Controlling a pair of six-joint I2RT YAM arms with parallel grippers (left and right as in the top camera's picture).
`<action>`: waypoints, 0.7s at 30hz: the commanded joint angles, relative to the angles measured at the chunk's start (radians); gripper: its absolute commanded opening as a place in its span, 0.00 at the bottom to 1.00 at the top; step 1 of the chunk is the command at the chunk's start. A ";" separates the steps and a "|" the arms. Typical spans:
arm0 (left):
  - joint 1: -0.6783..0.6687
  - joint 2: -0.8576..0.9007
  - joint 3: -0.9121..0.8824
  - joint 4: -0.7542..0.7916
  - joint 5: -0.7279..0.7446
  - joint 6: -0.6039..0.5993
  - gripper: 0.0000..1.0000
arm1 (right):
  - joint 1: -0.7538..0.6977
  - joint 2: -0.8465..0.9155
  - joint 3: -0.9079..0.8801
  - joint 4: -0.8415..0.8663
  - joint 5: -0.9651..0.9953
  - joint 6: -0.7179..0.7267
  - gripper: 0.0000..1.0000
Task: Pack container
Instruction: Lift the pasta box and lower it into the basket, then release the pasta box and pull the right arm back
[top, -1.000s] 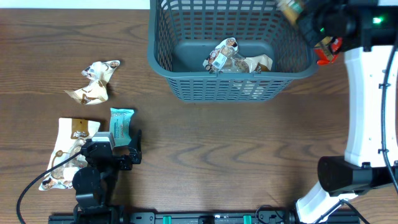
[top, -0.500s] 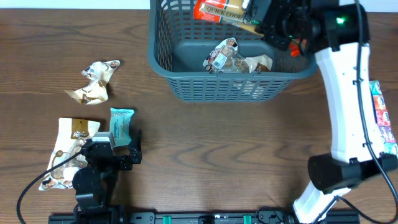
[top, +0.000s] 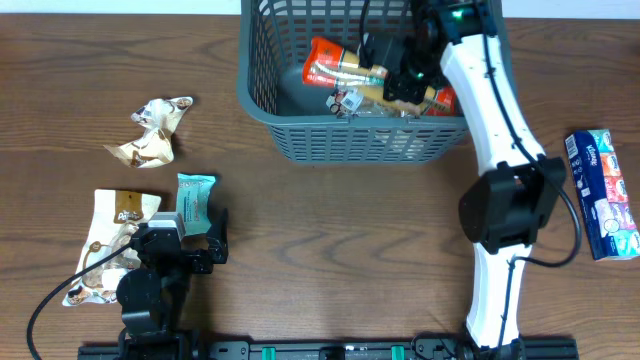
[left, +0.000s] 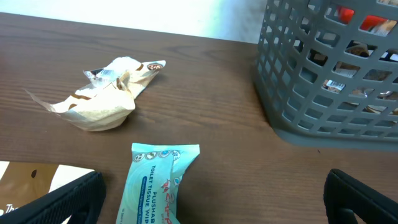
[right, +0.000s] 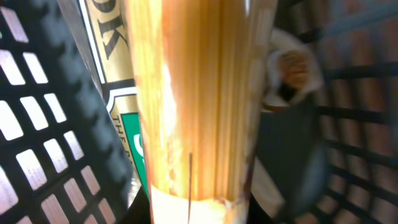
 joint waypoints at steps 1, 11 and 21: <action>0.005 0.001 -0.026 -0.002 0.017 -0.013 0.99 | 0.018 -0.013 0.031 -0.015 -0.048 -0.009 0.01; 0.005 0.001 -0.026 -0.002 0.017 -0.013 0.99 | 0.018 -0.007 0.031 -0.067 -0.035 0.007 0.42; 0.005 0.001 -0.026 -0.002 0.017 -0.013 0.99 | 0.022 -0.009 0.032 -0.063 -0.041 0.028 0.55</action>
